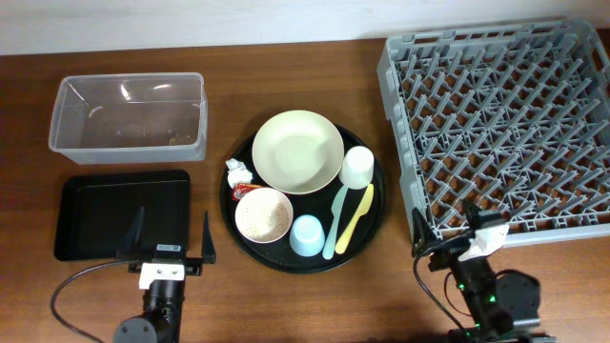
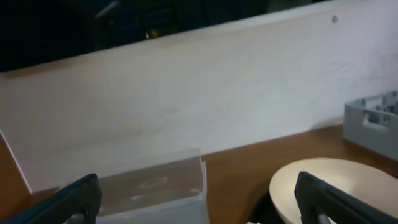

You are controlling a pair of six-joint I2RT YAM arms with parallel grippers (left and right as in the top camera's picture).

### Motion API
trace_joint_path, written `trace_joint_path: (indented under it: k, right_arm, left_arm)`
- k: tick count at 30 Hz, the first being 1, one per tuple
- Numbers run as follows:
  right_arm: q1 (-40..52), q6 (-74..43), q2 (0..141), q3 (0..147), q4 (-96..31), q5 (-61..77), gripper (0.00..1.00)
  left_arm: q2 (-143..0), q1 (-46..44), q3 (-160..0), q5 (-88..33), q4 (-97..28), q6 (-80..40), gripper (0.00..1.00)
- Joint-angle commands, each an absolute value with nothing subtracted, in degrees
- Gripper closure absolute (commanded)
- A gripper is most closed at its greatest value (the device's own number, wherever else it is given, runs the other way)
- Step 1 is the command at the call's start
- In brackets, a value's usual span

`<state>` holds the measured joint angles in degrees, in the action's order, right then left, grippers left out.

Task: Sort waste into correct bins and load items into the dishwasher rack
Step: 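Move the right gripper over the white cup on the black tray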

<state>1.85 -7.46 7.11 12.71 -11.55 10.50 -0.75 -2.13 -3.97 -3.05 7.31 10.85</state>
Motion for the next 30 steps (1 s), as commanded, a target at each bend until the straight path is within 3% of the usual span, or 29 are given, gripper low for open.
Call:
trace_joint_path:
  k: [1, 5, 15, 24, 30]
  right_arm:
    - [1.5, -7.3, 15.9, 22.1, -13.0, 11.4, 0.02]
    - [1.5, -7.3, 29.9, 33.8, -18.0, 11.6, 0.02]
    - [1.5, -7.7, 65.9, 68.9, -43.8, 13.5, 0.02]
    - [3.7, -9.1, 75.9, 72.8, -47.9, 19.2, 0.02]
    - [12.6, -9.5, 83.4, 72.8, -48.8, 4.4, 0.00]
  left_arm:
    - [-1.4, -1.8, -11.3, -3.6, 0.4, 12.3, 0.01]
    - [-5.2, -1.8, -17.1, -3.2, -6.9, 12.3, 0.01]
    - [-28.0, -1.8, -32.8, -6.8, -14.1, 12.3, 0.01]
    - [-52.9, -1.8, -51.7, -14.3, -26.4, 12.3, 0.01]
    - [-65.7, -1.8, -58.7, -19.6, -27.5, 12.4, 0.01]
